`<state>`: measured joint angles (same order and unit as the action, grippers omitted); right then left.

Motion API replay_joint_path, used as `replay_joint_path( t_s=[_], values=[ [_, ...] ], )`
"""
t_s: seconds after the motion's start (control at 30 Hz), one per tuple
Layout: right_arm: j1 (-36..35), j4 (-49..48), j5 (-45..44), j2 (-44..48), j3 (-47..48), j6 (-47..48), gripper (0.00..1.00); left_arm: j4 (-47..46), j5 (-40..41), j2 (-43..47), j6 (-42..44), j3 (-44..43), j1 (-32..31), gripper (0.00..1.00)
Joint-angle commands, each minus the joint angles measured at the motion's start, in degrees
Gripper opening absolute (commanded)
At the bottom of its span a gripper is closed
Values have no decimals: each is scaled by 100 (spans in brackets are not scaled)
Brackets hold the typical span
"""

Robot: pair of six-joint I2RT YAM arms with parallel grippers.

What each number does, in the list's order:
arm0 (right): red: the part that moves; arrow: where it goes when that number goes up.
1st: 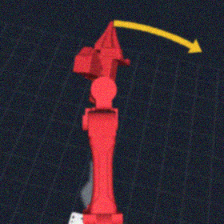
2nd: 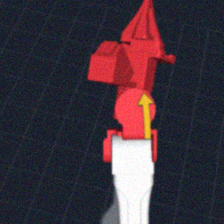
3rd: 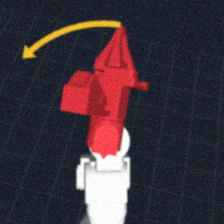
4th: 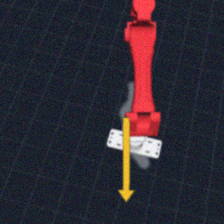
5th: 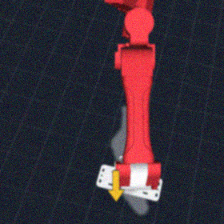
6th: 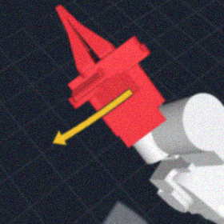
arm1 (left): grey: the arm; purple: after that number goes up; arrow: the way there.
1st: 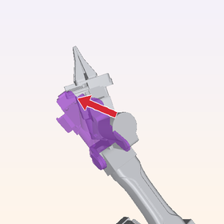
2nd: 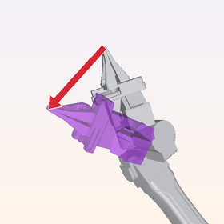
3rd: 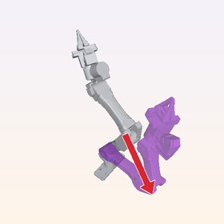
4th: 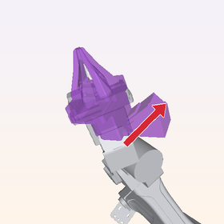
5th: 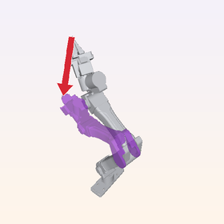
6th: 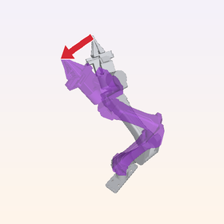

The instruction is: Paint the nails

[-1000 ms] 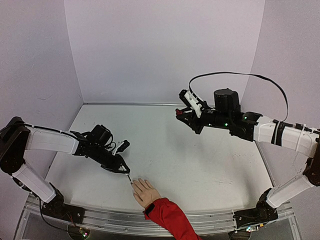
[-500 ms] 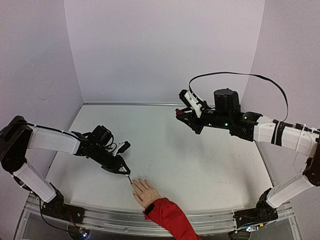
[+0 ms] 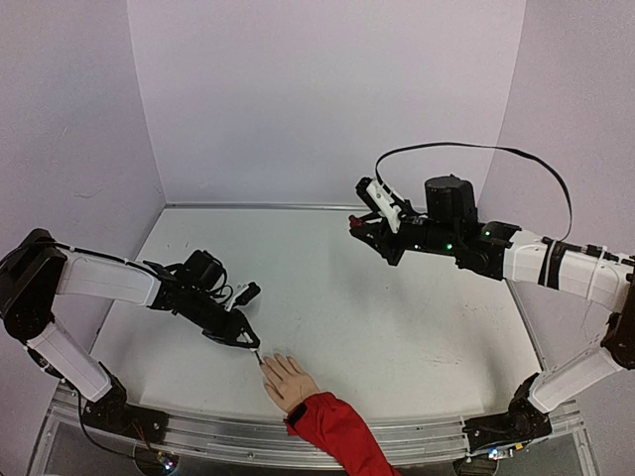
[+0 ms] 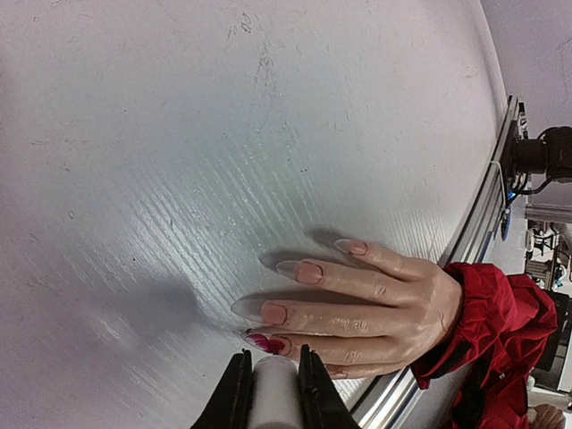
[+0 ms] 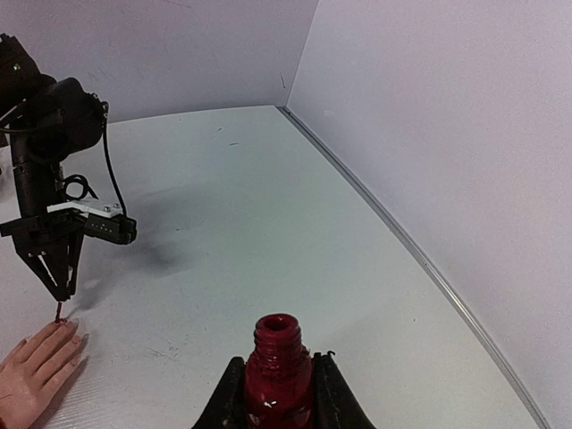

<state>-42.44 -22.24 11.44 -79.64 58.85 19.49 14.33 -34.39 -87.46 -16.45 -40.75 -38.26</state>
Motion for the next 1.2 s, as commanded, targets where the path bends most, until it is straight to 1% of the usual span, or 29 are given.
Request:
replay_joint_path(
  t_s=[0.0,0.6,1.17],
  values=[
    [20,-237,95,-4,162,-33,0,-176,-120,-8,54,-91,-28,0],
    [23,-237,100,1,144,-41,0,-176,-152,-83,64,-100,-76,0],
    [17,-235,105,14,138,-50,0,-163,240,-47,-47,-99,-76,0]
  ],
)
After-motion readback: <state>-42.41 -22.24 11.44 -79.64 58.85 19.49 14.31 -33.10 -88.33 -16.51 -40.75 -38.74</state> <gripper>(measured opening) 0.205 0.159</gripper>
